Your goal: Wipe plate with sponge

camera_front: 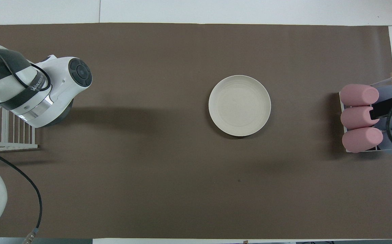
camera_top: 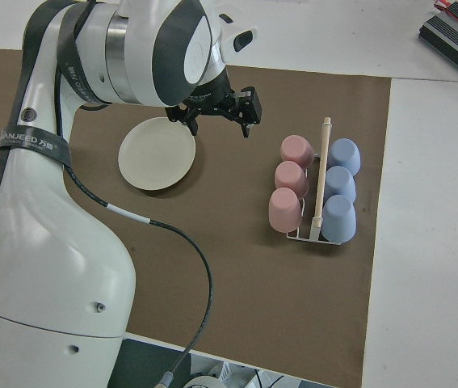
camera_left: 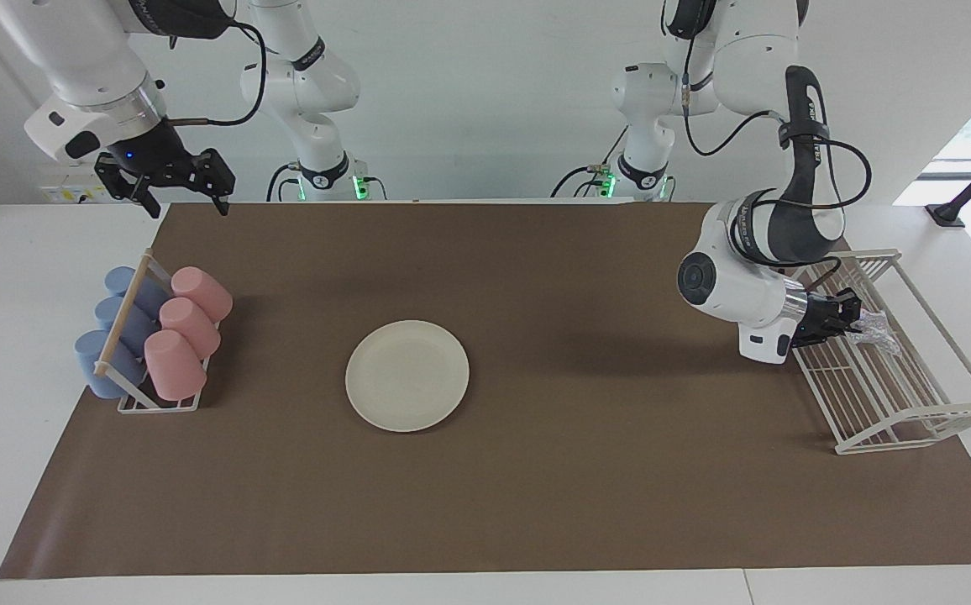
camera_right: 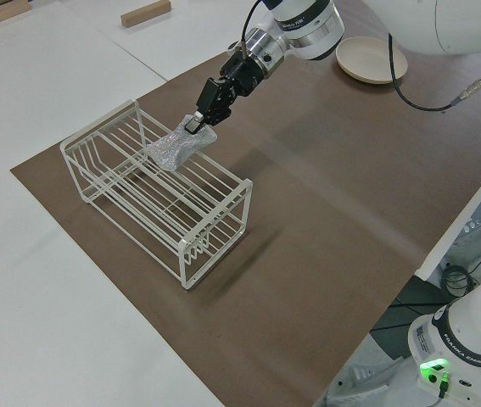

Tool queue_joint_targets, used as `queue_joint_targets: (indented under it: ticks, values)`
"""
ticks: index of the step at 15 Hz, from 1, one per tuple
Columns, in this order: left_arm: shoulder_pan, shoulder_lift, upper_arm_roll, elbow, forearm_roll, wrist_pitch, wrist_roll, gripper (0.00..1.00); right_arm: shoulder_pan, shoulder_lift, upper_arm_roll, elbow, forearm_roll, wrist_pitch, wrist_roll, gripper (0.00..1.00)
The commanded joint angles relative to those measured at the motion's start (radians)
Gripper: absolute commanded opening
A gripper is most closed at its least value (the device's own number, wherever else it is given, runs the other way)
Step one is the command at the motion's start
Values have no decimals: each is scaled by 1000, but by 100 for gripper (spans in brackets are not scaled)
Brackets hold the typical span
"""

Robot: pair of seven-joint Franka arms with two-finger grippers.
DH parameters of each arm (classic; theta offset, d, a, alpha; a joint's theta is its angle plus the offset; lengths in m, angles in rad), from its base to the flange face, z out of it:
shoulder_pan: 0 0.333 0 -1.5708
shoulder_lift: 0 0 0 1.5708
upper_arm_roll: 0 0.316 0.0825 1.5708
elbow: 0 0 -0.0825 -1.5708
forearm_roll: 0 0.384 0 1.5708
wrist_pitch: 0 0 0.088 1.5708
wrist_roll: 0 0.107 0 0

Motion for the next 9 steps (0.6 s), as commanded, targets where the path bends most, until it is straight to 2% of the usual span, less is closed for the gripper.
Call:
queue_joint_targets:
  ticks: [1, 7, 9]
  values:
    - [-1, 6, 3, 7, 13, 8, -14, 100, 1, -6, -3, 3, -10, -10, -16, 100]
    - [2, 0, 0, 11, 2, 18, -5, 100, 1, -6, -3, 3, -10, 6, 1, 100]
    - [7, -12, -1, 22, -44, 28, 22, 100, 5, -6, -1, 4, -10, 29, 7, 100]
